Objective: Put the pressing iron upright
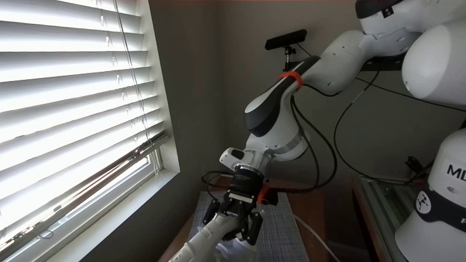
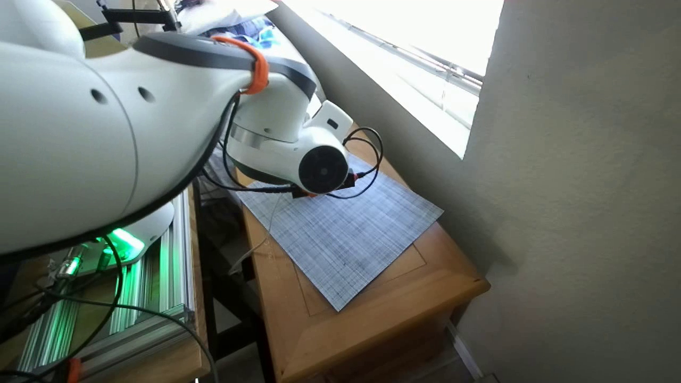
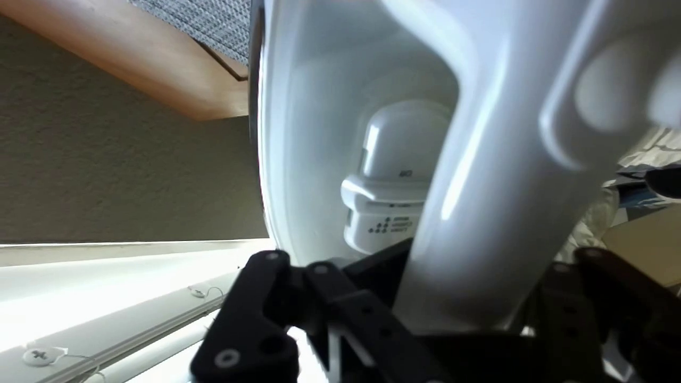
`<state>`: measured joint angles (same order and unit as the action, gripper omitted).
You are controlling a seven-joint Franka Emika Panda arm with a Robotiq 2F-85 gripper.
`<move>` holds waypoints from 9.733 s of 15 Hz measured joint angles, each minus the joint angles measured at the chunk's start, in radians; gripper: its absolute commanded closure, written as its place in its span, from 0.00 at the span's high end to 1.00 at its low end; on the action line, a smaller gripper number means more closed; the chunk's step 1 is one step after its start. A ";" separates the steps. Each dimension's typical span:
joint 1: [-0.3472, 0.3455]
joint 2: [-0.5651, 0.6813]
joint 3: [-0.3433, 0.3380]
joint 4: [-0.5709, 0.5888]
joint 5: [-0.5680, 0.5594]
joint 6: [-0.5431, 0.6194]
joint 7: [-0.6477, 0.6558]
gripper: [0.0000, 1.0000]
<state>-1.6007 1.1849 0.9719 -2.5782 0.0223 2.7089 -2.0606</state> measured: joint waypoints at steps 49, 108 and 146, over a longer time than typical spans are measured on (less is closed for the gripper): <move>-0.149 0.263 -0.152 0.258 0.096 -0.447 -0.225 0.00; 0.044 -0.004 -0.279 0.294 0.219 -0.326 -0.219 0.77; 0.218 -1.132 -0.033 -0.098 0.575 -0.292 -0.131 1.00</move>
<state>-1.3824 0.0531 0.9391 -2.6762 0.5969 2.4170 -2.1917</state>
